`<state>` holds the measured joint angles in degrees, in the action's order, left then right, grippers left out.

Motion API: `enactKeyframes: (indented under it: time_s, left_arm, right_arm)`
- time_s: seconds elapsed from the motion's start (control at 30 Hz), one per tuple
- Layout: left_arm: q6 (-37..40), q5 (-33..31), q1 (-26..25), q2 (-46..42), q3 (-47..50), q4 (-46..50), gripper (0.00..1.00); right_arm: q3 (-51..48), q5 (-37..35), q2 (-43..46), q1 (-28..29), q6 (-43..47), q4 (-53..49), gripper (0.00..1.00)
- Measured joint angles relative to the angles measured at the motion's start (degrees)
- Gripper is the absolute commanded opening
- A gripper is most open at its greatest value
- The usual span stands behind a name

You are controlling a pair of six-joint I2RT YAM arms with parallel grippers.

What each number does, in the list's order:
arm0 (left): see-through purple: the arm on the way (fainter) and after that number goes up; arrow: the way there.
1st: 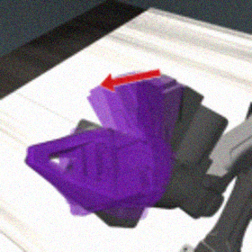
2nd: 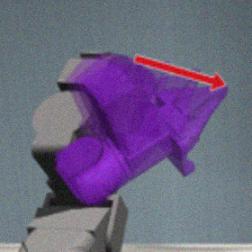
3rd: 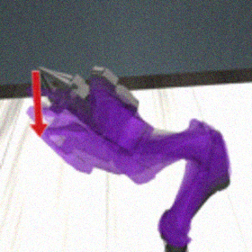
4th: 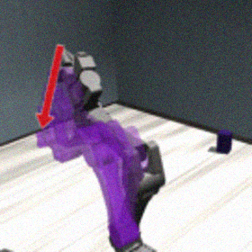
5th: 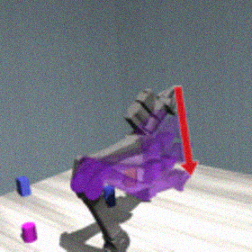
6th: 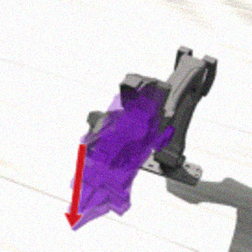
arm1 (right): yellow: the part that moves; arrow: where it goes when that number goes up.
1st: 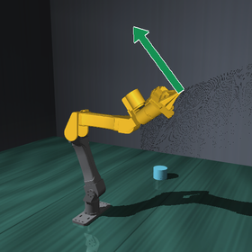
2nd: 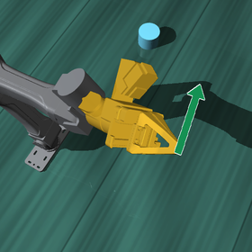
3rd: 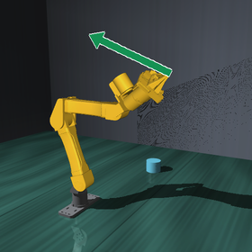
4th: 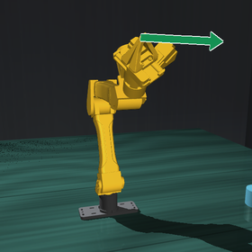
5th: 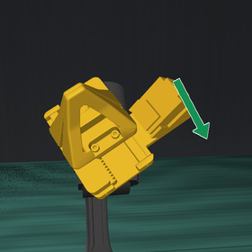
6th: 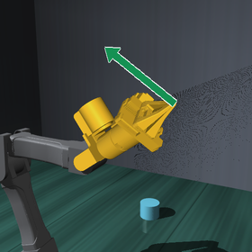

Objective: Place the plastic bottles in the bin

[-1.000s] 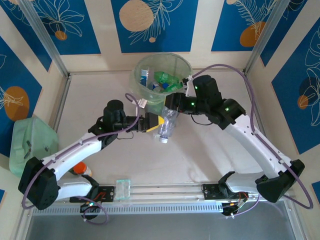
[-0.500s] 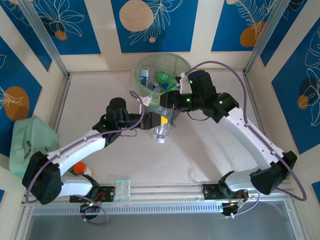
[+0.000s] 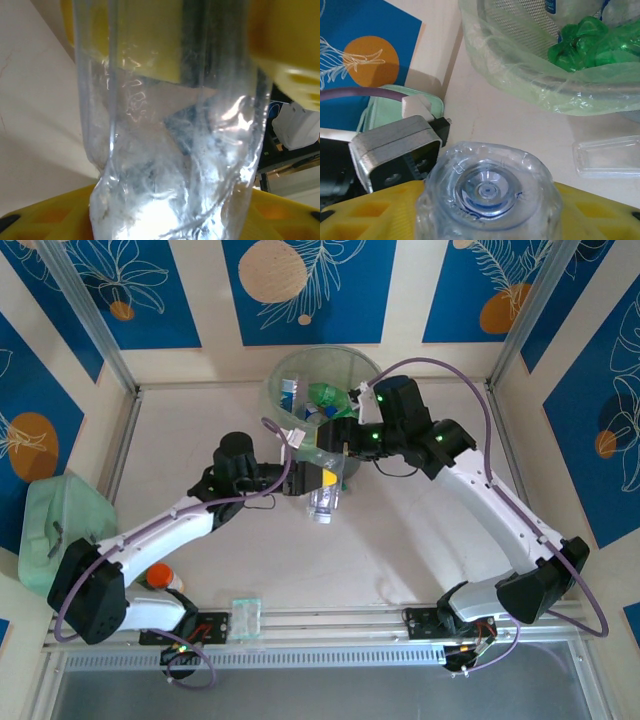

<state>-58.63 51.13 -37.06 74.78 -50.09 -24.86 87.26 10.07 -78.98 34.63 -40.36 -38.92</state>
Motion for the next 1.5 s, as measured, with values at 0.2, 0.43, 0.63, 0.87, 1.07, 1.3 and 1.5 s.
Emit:
enactKeyframes:
  time_s: [0.2, 0.43, 0.63, 0.87, 1.07, 1.3, 1.5]
  left_arm:
    - [-0.04, -2.14, 0.00, 0.20, -0.55, 0.11, 0.54]
    - [-4.15, -7.17, 0.33, -0.07, -0.17, -1.36, 0.54]
    - [-12.50, -12.15, 1.22, -1.11, 3.48, -9.77, 0.55]
    - [-21.44, -15.82, 1.42, -1.11, 4.85, -20.00, 0.55]
    - [-24.50, -16.52, 1.42, -2.05, 4.92, -23.28, 0.56]
    - [-25.07, -17.11, 1.44, -3.06, 5.07, -23.65, 0.57]
    - [-25.07, -17.20, 1.55, -3.06, 5.09, -23.63, 0.57]
  right_arm:
    - [1.66, -1.79, 1.16, 0.02, -0.79, -0.26, 0.92]
    - [-5.11, -7.93, 12.70, 0.04, -2.12, 2.64, 1.00]
    - [-14.58, -9.38, 20.41, 3.65, -2.64, 7.21, 0.99]
    - [-17.81, -10.08, 18.34, 9.75, -1.97, 9.16, 0.97]
    - [-17.84, -10.10, 16.65, 10.21, -1.11, 11.80, 0.94]
    - [-16.11, -9.22, 13.70, 10.32, 0.26, 12.68, 0.78]
    - [-15.61, -8.33, 13.70, 10.38, 0.63, 12.81, 0.63]
